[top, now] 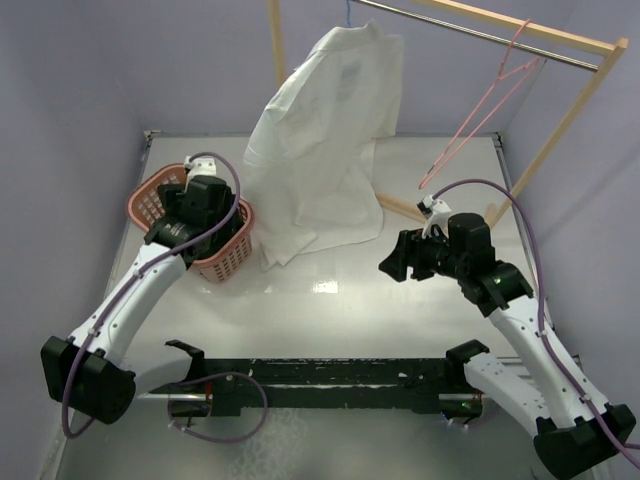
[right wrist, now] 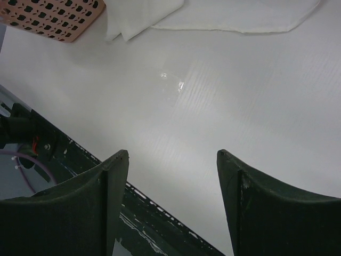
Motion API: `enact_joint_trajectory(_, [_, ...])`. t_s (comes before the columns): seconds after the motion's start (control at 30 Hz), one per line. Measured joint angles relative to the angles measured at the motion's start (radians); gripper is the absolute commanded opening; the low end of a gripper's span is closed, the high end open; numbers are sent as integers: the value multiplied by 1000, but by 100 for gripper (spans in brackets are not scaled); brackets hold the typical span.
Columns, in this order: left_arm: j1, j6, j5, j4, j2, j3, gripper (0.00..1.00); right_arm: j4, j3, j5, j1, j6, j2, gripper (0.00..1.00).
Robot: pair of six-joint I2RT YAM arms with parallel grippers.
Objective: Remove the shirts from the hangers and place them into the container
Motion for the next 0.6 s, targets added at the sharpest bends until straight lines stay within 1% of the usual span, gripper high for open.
enact_joint_trajectory(0.1, [4, -7, 6, 8, -57, -20, 85, 0, 0, 0, 0, 1, 2, 69])
enact_joint_trajectory(0.3, [15, -48, -3, -14, -15, -20, 84, 5, 0, -5, 0, 12, 3, 68])
enact_joint_trajectory(0.37, [16, -60, -7, -15, -34, -21, 83, 10, 0, -8, 0, 15, 6, 68])
enact_joint_trajectory(0.47, [17, -65, 25, 33, -148, -58, 81, 17, 0, -17, 2, 21, 14, 67])
enact_joint_trajectory(0.6, [18, -41, 190, 159, -419, -164, 81, 39, 0, -21, 16, 34, 43, 66])
